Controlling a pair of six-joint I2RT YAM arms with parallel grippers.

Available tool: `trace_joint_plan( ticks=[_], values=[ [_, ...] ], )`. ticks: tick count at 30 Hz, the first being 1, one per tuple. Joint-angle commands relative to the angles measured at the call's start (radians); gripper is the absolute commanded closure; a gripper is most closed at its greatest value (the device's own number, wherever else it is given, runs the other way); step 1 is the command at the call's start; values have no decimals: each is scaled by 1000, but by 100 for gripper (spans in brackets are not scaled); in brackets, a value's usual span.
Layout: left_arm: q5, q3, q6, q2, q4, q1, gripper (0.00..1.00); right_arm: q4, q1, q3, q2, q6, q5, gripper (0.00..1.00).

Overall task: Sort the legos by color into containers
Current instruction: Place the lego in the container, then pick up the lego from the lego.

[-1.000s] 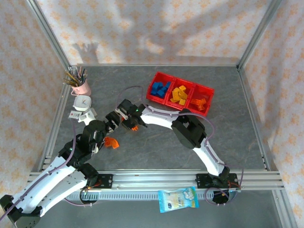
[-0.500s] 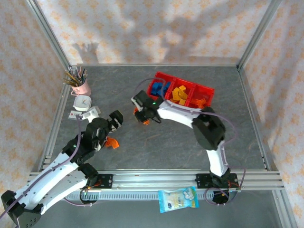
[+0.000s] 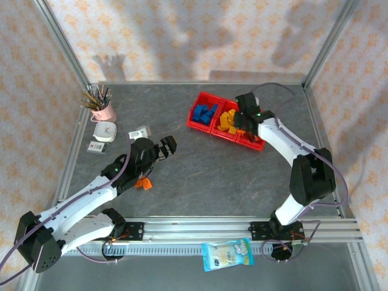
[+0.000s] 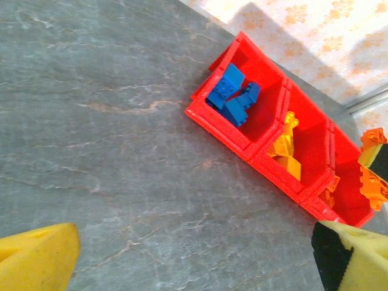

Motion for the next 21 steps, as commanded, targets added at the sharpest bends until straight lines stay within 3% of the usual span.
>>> trace_joint_plan(
  ticks=[1, 4, 8, 12, 21],
  values=[
    [34, 40, 36, 22, 74, 6, 1, 16, -61, -8, 12, 56, 50, 70],
    [32, 49, 45, 33, 74, 8, 1, 32, -97, 3, 46, 62, 72, 67],
    [19, 49, 52, 31, 68, 13, 1, 22, -116, 59, 99, 52, 53, 46],
    [13, 51, 51, 12, 47, 25, 1, 10, -99, 106, 83, 42, 27, 35],
    [-49, 40, -10, -137, -134, 51, 1, 16, 181, 100, 54, 27, -47, 29]
  ],
)
